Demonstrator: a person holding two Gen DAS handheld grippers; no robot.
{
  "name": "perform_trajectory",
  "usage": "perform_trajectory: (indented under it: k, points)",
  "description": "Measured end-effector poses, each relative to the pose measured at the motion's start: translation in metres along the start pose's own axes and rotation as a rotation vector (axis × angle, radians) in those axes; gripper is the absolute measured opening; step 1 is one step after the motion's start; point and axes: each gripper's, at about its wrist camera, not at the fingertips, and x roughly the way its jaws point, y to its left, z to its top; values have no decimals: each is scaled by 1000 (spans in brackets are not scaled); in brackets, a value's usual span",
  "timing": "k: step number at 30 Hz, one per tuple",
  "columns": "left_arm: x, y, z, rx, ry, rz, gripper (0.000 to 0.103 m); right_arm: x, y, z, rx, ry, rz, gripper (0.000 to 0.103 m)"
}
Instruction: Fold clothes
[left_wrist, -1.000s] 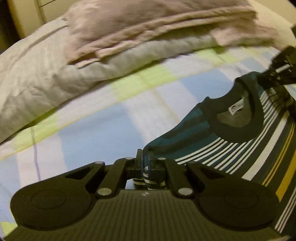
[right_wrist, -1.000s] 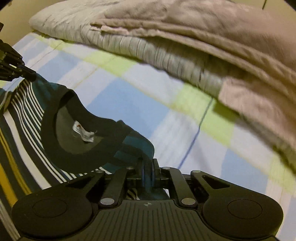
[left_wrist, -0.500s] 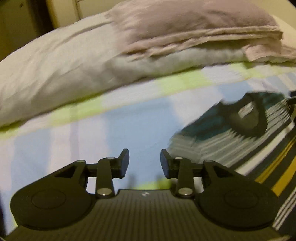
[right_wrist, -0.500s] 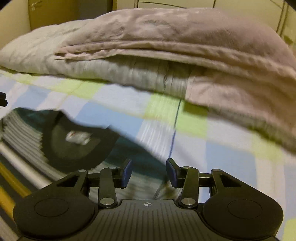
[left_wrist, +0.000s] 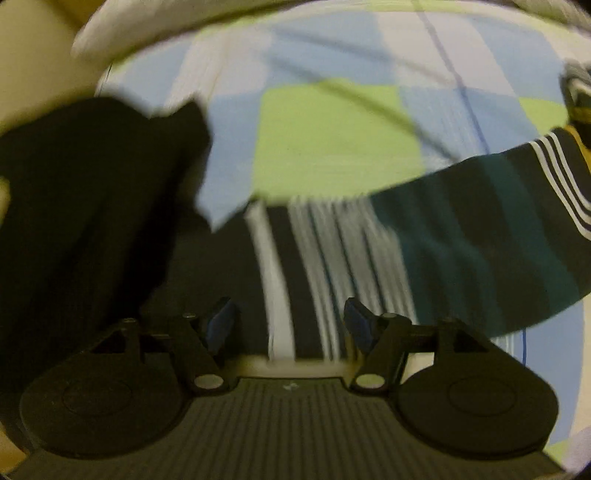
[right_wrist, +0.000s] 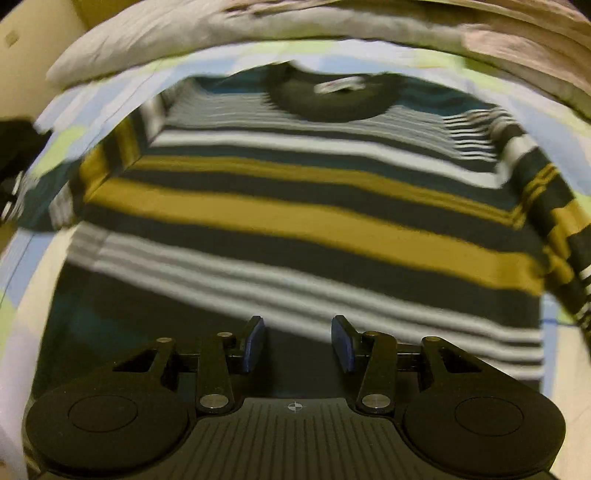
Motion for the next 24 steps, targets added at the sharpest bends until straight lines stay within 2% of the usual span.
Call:
perform_trajectory:
  k: [3, 6, 8, 9, 10, 13, 15, 17, 20, 24]
  points:
    - [7, 23, -14, -80, -31, -73, 62, -1, 32, -6, -21, 9, 2, 44]
    - [11, 41, -18, -167, -73, -149, 55, 0, 61, -5, -43, -2, -7, 44]
    - [12, 40, -18, -148, -88, -127, 24, 3, 80, -3, -52, -4, -13, 44]
    - [8, 40, -19, -131, -96, -124, 20, 5, 90, -1, -56, -4, -16, 44]
    - [4, 41, -21, -121, -104, -139, 7, 7, 99, 0, -60, -5, -20, 44]
    - [-11, 49, -27, -121, -144, -154, 7, 5, 126, 6, -38, -15, -19, 44]
    - [-17, 55, -31, -136, -167, -167, 11, 1, 144, 11, -30, -28, -12, 44]
    - [-23, 62, -34, -150, -190, -179, 28, -1, 162, 13, -46, -34, -5, 44]
    - [-29, 72, -39, -173, -221, -196, 41, -1, 185, 11, -81, -27, 3, 44]
    - [-25, 84, -38, -208, -247, -243, 41, -6, 199, 5, -99, -29, -12, 44]
